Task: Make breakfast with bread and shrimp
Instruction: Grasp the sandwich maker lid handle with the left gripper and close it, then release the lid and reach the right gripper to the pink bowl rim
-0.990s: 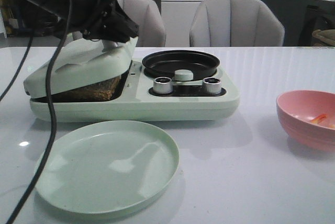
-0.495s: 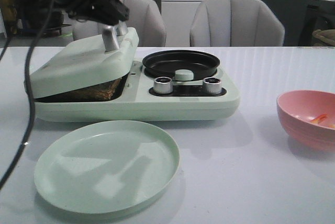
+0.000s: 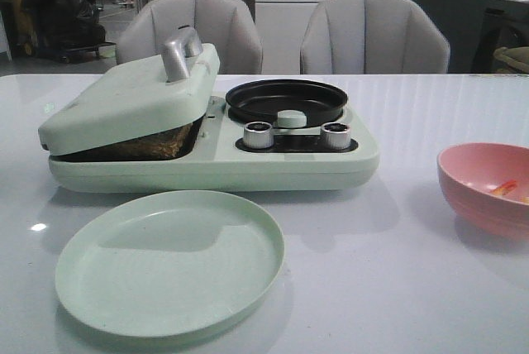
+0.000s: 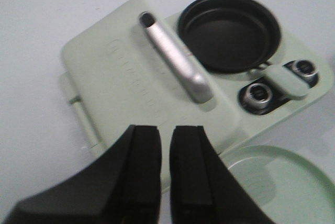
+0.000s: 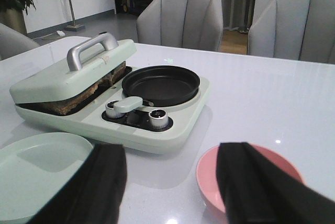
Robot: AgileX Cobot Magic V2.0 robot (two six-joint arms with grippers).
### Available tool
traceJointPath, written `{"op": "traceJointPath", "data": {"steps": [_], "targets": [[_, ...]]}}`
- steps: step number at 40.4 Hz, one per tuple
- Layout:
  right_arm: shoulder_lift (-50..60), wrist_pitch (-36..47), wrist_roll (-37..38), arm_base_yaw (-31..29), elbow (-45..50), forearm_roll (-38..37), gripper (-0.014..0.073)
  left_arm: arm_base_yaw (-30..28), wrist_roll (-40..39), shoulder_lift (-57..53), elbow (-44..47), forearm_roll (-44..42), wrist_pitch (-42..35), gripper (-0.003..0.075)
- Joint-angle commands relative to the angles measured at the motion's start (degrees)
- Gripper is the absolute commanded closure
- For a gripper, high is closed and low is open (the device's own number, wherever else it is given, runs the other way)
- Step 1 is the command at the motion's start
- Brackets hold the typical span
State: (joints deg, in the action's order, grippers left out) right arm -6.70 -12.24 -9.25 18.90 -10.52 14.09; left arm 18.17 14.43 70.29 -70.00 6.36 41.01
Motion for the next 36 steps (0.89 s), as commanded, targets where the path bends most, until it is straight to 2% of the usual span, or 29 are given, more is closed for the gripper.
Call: {"op": "traceJointPath", "data": {"steps": [1,4,10,18,28,36], "targets": [[-0.51,5.43,-0.49,-0.29,-1.49,0.14,0.0112,-0.15,-8.23,-5.34,-1.46,-11.14,1.25,0.0543],[-0.51,5.43,-0.49,-0.29,-1.49,0.14,0.0112,-0.15,-11.01,-8.97,-0.54,-14.26,3.1,0.0543],[-0.51,5.43,-0.49,-0.29,-1.49,0.14,0.0112,-0.15,-12.59,-17.64,5.61,-12.95,1.34,0.0551],[-0.51,5.43,-0.49,-0.29,-1.49,0.14,0.0112,-0.15,-12.59,-30.65,17.82,-10.24,-3.17,0.0622],[-0.5,5.55,-0.49,-0.29,-1.49,0.14,0.0112,-0.15,-12.48,-46.14,31.46,-9.61,-3.88,0.0621],[-0.5,6.11,-0.49,-0.29,-1.49,0.14,0.0112,-0.15,-12.48,-61.3,41.94,-5.55,-8.38,0.0621]]}}
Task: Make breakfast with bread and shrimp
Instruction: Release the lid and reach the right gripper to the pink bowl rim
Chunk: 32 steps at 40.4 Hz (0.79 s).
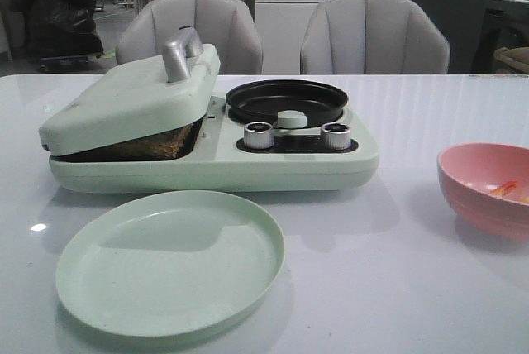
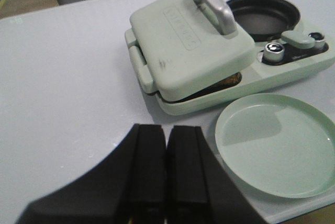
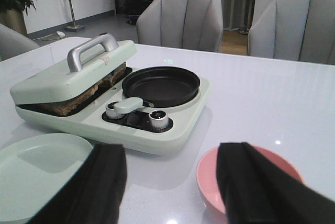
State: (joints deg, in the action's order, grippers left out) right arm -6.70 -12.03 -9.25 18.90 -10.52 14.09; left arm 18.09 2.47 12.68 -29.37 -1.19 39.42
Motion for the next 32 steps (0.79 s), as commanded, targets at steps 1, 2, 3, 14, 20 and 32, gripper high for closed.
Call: {"op": "traceJointPath", "data": {"steps": [1,2,3,14,20,32], "targets": [[-0.5,5.9,-0.49,-0.29,-1.49,0.14,0.0112,-0.07,-0.52,-5.77,2.54,2.4,-7.18,0.0621],[-0.5,5.9,-0.49,-0.29,-1.49,0.14,0.0112,-0.07,-0.52,-7.27,3.45,2.73,-7.58,0.0621],[-0.5,5.9,-0.49,-0.29,-1.49,0.14,0.0112,-0.07,-0.52,-9.22,4.61,2.91,-7.83,0.0621],[-0.68,10.46,-0.24,-0.22,-1.84,2.21,0.0112,-0.07,-0.52,-12.23,8.35,3.58,-11.08,0.0621],[-3.58,5.49,-0.29,-0.29,-6.65,2.81,0.0113,-0.07,-0.52,-12.23,8.39,3.58,-11.08,0.0621],[-24.97,-4.2,-0.23,-1.37,-23.7,1.8,0.0113,-0.07,-0.52,-12.23,8.39,3.69,-11.08,0.0621]]}}
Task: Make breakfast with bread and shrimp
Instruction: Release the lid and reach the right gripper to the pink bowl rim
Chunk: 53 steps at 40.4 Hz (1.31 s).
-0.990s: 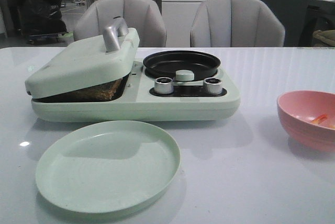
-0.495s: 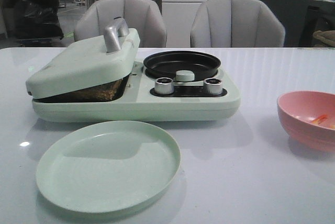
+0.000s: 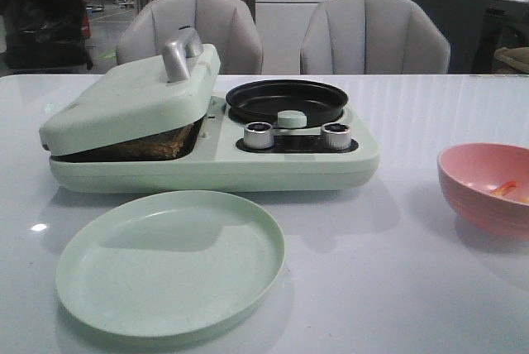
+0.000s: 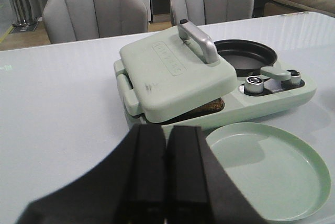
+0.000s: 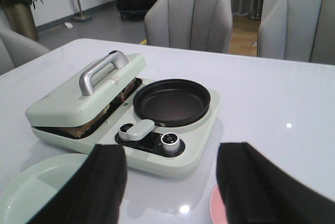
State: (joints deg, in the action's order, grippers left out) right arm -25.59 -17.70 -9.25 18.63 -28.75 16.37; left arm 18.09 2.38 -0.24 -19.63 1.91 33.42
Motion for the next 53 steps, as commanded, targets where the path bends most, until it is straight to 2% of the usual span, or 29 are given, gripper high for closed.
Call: {"op": "traceJointPath", "data": {"steps": [1,16,22,30,43,47,53], "targets": [[-7.67,0.56,-0.23,-1.88,-6.46,-0.48,0.0113,-0.07,-0.43,0.69,-1.34,0.59,-5.09,0.0621],[-34.9,-14.08,1.25,-20.34,-21.2,-0.48,0.0113,-0.07,-0.43,0.69,-1.34,0.59,-4.99,0.0621],[-45.46,-17.91,1.08,-25.29,-25.99,-0.48,0.0113,-0.07,-0.43,0.69,-1.34,0.59,-4.99,0.0621],[-56.52,-18.61,-0.74,-27.34,-30.5,-0.64,0.0113,-0.07,-0.43,0.69,-1.34,0.59,-4.99,0.0621],[-67.16,-16.92,-0.9,-27.33,-32.63,-3.37,0.0118,-0.07,-0.43,0.69,-1.34,0.59,-4.99,0.0621],[-70.22,-16.55,-0.95,-27.33,-33.11,-3.38,0.0171,-0.07,-0.43,0.69,-1.34,0.59,-4.99,0.0621],[-74.08,-16.56,-0.95,-27.33,-34.49,-3.38,0.0311,-0.07,-0.43,0.69,-1.34,0.59,-4.99,0.0621]]}}
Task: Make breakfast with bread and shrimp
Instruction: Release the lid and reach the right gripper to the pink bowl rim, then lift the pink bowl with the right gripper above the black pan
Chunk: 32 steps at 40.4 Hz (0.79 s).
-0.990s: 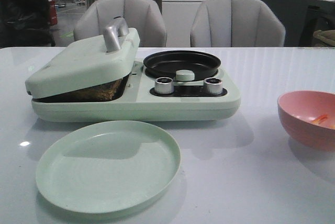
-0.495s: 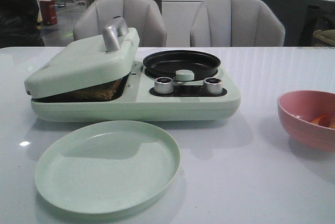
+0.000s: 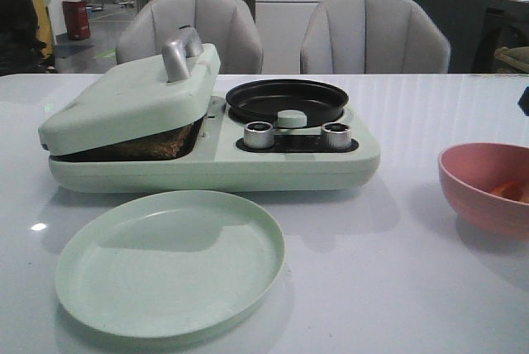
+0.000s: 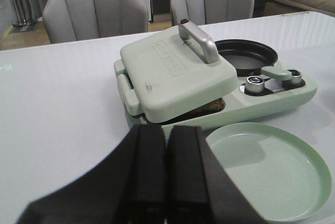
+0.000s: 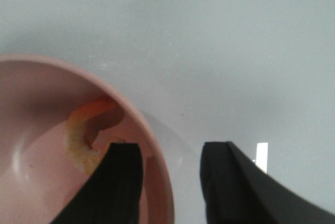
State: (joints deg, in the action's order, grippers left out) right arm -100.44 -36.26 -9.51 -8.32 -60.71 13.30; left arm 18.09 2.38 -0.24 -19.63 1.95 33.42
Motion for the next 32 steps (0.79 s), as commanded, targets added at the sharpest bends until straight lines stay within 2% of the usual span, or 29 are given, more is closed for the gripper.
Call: {"op": "traceJointPath", "data": {"steps": [1,10,16,23,32], "targets": [[0.26,1.75,-0.69,-0.38,-2.79,-0.31,0.0342,-0.07,-0.43,0.69,-1.34,0.56,-4.99,0.0621],[-0.23,-2.17,-1.61,-0.38,-8.81,-0.25,0.0643,-0.07,-0.43,0.69,-1.34,0.56,-4.89,0.0621],[0.71,-5.32,-2.67,1.44,-15.97,0.33,0.0624,-0.07,-0.43,0.69,-1.34,0.56,-4.89,0.0621],[1.18,-5.15,-3.89,6.84,-23.86,3.45,0.0624,-0.07,-0.43,0.69,-1.34,0.56,-4.89,0.0621],[1.11,6.38,-6.41,12.55,-28.06,14.16,0.0624,-0.07,-0.43,0.69,-1.34,0.56,-4.89,0.0621]]}}
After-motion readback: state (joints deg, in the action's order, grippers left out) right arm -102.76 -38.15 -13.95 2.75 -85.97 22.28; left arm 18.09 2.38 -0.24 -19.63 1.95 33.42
